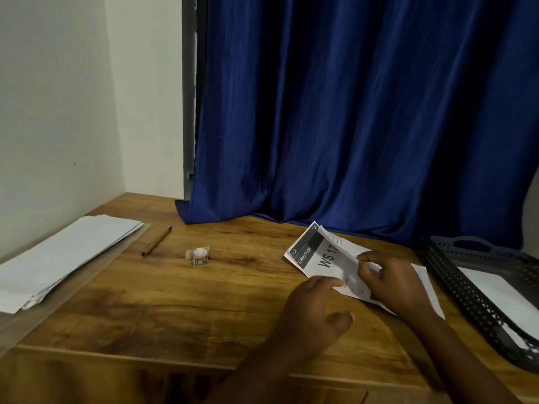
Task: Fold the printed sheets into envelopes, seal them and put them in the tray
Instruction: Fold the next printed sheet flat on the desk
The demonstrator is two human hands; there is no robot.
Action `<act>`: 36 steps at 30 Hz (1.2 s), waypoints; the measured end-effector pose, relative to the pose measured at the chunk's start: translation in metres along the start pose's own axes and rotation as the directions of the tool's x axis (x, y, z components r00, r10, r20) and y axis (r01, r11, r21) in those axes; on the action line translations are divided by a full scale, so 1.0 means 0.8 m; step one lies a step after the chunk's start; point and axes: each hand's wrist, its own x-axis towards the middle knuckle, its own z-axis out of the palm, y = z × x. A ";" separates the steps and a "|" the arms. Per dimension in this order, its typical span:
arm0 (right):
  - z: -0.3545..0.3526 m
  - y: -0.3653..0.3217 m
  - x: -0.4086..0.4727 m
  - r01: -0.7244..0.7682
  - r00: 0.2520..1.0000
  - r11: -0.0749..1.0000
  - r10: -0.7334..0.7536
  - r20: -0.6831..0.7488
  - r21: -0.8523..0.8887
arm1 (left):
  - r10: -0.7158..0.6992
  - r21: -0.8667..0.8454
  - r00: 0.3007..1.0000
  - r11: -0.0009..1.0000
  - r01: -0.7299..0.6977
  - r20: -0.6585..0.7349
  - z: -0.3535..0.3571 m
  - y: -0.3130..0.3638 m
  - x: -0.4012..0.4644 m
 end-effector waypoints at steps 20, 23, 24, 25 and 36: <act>0.027 -0.156 -0.178 0.417 0.833 0.870 -0.481 0.272 0.264 | -0.201 0.145 0.975 0.966 0.212 -0.091 -0.185 -0.073 -0.117; 0.020 -0.160 -0.168 0.294 0.869 0.904 -0.388 0.307 0.311 | -0.176 0.253 0.983 0.950 0.181 -0.042 -0.183 -0.081 -0.112; 0.018 -0.163 -0.163 0.258 0.899 0.913 -0.346 0.267 0.316 | -0.165 0.275 0.986 0.947 0.168 -0.034 -0.183 -0.080 -0.108; 0.019 -0.165 -0.157 0.239 0.930 0.920 -0.309 0.201 0.310 | -0.151 0.301 0.988 0.942 0.148 -0.015 -0.182 -0.078 -0.103; 0.083 -0.185 -0.130 0.249 0.871 0.968 -0.234 0.432 0.020 | -0.223 0.726 0.928 0.684 -0.070 0.299 -0.137 -0.087 -0.076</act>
